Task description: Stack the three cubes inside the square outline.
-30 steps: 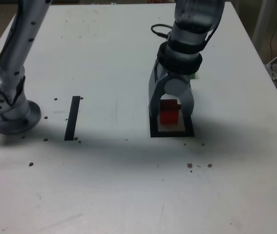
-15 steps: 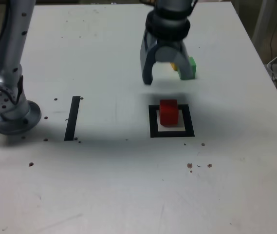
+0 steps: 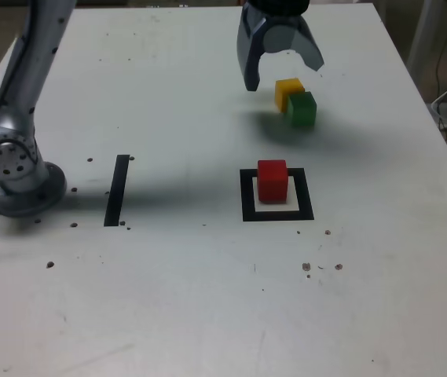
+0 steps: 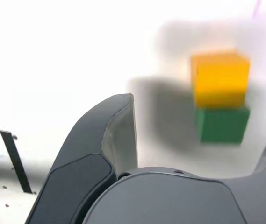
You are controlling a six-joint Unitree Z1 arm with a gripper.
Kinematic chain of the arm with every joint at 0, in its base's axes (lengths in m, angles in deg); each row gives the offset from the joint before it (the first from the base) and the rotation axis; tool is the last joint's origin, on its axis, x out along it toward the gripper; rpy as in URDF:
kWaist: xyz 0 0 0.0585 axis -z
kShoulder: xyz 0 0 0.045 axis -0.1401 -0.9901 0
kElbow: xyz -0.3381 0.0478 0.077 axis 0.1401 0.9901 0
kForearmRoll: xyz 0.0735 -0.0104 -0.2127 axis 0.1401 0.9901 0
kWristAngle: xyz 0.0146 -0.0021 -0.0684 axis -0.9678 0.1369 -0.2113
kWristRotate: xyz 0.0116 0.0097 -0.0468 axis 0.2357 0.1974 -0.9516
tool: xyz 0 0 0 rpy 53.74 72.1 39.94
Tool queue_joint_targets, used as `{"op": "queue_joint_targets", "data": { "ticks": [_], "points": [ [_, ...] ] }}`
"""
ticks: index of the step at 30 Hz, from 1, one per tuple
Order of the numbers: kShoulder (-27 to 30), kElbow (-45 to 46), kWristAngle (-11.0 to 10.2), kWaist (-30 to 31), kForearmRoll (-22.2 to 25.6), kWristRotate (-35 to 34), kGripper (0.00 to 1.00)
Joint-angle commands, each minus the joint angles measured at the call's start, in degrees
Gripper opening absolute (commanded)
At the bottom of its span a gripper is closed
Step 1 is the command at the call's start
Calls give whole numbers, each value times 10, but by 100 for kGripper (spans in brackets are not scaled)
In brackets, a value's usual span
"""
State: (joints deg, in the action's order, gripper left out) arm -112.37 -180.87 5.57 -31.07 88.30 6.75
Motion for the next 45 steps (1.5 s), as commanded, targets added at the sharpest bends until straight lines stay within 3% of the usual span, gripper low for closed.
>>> {"op": "queue_joint_targets", "data": {
  "ticks": [1,14,26,31,39,45],
  "points": [
    [-21,-25,-1,-9,12,8,99],
    [-127,-163,8,-41,81,28,95],
    [-165,-217,29,-45,119,31,80],
    [-172,-219,38,-44,123,31,67],
    [-175,-223,36,-41,122,36,33],
    [-175,-225,40,-40,122,39,28]
  ]
}}
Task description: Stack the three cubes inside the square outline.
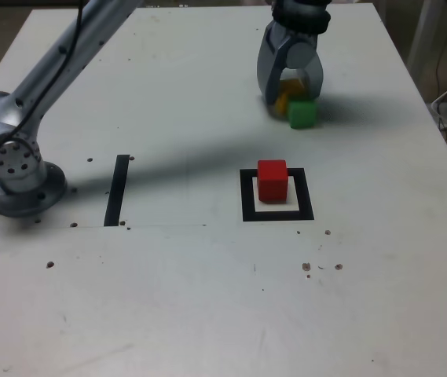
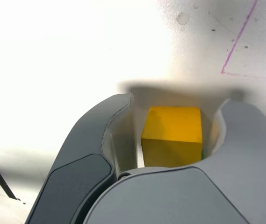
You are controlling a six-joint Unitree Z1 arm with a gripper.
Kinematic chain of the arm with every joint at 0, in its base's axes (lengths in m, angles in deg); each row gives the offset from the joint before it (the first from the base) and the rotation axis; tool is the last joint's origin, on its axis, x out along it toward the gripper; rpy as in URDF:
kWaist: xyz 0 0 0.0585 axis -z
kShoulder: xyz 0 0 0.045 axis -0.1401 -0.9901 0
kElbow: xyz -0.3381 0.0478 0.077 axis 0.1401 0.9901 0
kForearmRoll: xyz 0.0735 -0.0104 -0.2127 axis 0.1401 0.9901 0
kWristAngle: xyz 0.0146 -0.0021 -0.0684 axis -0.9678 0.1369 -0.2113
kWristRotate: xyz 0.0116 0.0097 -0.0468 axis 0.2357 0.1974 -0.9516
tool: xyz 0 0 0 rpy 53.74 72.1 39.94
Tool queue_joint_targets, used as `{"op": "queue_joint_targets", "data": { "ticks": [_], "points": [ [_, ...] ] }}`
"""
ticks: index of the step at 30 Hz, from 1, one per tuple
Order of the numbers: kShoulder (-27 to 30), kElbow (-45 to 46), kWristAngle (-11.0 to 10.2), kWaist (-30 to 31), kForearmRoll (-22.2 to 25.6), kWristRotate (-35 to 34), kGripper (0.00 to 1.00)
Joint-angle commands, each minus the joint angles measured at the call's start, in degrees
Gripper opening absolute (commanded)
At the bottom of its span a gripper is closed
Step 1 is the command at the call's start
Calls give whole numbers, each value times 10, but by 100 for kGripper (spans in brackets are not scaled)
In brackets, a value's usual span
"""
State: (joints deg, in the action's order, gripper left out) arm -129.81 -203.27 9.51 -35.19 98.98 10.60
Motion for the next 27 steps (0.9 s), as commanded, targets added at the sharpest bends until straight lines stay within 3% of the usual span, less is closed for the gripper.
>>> {"op": "queue_joint_targets", "data": {
  "ticks": [1,9,15,27],
  "points": [
    [-1,-1,1,1,15,1,28],
    [-1,-3,-1,2,15,1,28],
    [12,-4,-15,2,17,1,28],
    [95,51,-22,18,23,-2,28]
  ]
}}
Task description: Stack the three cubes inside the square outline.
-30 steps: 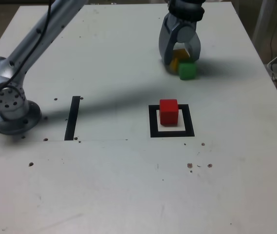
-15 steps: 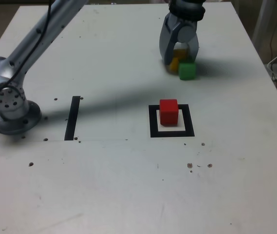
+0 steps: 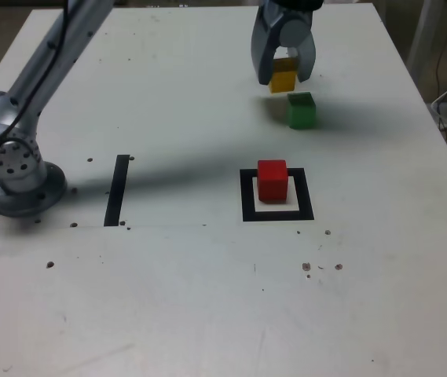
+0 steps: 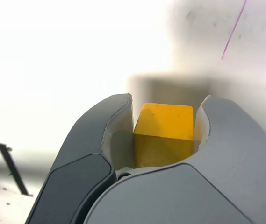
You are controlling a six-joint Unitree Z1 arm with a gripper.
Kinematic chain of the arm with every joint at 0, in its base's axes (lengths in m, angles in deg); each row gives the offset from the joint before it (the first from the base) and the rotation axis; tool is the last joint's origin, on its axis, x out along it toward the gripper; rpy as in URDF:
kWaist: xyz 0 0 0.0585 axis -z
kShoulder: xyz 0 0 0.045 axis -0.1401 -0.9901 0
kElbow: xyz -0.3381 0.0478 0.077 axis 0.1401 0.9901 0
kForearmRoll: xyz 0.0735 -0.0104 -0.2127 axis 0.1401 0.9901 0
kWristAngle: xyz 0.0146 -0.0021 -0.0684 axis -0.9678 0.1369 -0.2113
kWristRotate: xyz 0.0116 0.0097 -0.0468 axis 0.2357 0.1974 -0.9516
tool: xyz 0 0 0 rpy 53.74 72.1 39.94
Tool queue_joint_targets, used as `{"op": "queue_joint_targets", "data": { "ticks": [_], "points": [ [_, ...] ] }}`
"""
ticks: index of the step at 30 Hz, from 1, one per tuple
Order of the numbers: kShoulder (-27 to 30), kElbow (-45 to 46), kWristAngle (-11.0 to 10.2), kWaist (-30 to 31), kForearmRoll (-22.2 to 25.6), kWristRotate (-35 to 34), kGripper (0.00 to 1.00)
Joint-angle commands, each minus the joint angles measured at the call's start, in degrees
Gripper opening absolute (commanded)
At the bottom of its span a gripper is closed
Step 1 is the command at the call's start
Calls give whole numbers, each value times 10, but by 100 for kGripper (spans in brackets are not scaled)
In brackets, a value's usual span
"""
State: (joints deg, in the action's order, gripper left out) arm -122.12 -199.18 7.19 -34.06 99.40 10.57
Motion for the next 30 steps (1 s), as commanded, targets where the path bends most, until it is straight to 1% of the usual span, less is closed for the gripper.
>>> {"op": "queue_joint_targets", "data": {
  "ticks": [1,3,8,16,22,30],
  "points": [
    [28,21,2,12,18,-4,28],
    [47,42,5,25,18,-10,28],
    [94,93,19,81,16,-39,28],
    [143,154,47,173,12,-96,28],
    [157,188,59,219,4,-133,28],
    [149,220,68,232,-21,-160,28]
  ]
}}
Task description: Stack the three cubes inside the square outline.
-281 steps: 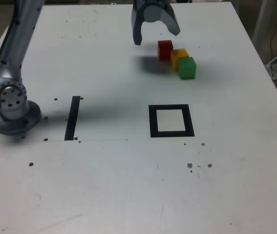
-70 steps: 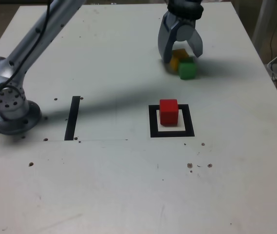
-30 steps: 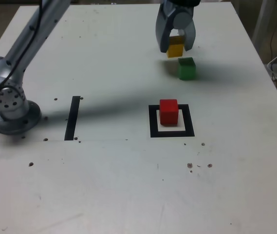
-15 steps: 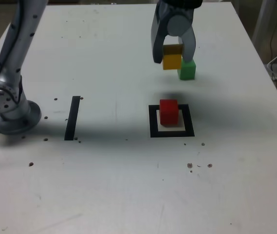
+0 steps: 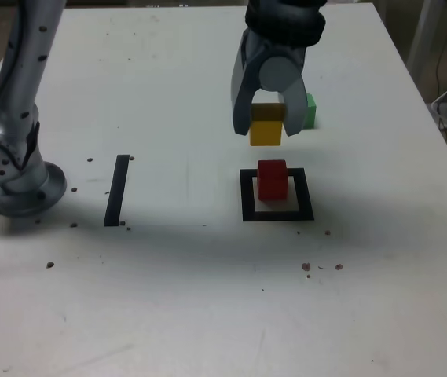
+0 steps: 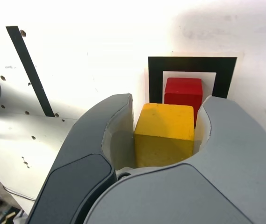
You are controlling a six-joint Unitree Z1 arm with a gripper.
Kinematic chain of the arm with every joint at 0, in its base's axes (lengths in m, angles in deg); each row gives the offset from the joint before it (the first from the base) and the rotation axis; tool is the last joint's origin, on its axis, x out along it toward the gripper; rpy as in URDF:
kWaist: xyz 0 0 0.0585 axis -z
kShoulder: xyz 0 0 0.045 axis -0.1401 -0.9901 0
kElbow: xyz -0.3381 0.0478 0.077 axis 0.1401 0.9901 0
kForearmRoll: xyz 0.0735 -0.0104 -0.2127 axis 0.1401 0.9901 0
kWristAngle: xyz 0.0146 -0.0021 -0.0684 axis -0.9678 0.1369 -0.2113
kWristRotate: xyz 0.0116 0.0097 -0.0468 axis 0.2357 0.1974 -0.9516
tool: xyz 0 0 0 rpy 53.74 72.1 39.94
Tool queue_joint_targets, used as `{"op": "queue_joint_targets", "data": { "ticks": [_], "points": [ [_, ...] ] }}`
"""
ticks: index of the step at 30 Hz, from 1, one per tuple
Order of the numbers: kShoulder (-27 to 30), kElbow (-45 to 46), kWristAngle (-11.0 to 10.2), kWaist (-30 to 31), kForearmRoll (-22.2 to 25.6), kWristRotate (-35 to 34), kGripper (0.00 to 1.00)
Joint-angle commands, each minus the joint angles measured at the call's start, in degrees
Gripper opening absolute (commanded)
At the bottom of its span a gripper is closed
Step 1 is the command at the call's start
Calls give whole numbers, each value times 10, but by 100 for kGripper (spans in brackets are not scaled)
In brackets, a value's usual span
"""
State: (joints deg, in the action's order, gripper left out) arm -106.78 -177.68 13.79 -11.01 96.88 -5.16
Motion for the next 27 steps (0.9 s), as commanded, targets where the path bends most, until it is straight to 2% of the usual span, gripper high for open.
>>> {"op": "queue_joint_targets", "data": {
  "ticks": [1,16,27],
  "points": [
    [-6,7,4,2,0,-4,28],
    [-19,38,19,10,-42,-6,28],
    [-32,40,22,13,-62,-3,28]
  ]
}}
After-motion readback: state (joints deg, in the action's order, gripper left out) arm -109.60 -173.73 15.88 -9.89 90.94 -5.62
